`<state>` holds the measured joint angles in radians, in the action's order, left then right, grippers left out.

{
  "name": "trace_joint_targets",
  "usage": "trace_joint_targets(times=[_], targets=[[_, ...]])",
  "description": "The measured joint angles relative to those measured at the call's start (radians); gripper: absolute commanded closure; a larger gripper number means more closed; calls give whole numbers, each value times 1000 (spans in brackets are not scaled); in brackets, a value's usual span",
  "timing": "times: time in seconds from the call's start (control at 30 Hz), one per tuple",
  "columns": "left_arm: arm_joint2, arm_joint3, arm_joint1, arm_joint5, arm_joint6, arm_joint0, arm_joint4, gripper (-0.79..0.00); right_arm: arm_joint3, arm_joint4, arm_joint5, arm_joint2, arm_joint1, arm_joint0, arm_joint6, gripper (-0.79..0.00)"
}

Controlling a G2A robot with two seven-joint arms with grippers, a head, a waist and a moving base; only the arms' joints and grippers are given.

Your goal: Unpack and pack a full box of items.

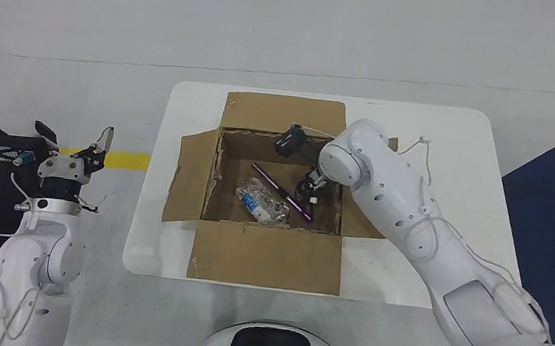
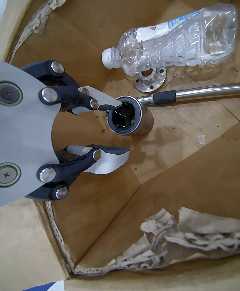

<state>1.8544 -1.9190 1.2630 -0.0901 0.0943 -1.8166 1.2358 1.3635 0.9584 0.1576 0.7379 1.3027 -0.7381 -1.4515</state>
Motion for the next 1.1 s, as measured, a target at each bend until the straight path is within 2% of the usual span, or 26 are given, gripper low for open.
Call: trace_joint_targets(times=[0.13,0.5,0.53,0.63,0.67,0.8,0.93,1.1], targets=[[0,0,0,0,0,0,0,-785,-38,26,3,-30,11,15,22,-274],[0,0,0,0,0,0,0,-785,-147,10,5,-92,50,58,45,-231],[0,0,0,0,0,0,0,-785,-153,7,8,-94,53,60,48,-215],[0,0,0,0,0,0,0,-785,-174,-4,16,-96,58,64,64,-22],[0,0,0,0,0,0,0,-785,-181,-7,20,-96,59,65,69,0],[0,0,0,0,0,0,0,-785,-193,-18,30,-92,62,62,75,0],[0,0,0,0,0,0,0,-785,-125,-5,7,-62,52,43,104,0],[0,0,0,0,0,0,0,-785,126,106,-68,41,3,-62,132,0]])
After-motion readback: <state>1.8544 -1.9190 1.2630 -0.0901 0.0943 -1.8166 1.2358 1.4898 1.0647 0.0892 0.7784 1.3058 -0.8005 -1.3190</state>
